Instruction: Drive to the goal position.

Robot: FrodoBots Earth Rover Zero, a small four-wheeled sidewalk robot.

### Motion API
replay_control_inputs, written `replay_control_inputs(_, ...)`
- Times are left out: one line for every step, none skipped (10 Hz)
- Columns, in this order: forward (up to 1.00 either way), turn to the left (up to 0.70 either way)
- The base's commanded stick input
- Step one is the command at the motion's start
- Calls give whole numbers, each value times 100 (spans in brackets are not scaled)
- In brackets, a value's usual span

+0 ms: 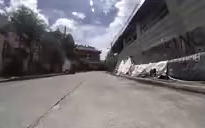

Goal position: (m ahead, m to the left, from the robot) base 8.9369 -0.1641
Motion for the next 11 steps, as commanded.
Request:
replay_control_inputs(70,0)
replay_control_inputs(70,0)
replay_control_inputs(70,0)
replay_control_inputs(70,0)
replay_control_inputs(70,0)
replay_control_inputs(70,0)
replay_control_inputs(70,0)
replay_control_inputs(70,0)
replay_control_inputs(70,0)
replay_control_inputs(70,0)
replay_control_inputs(70,0)
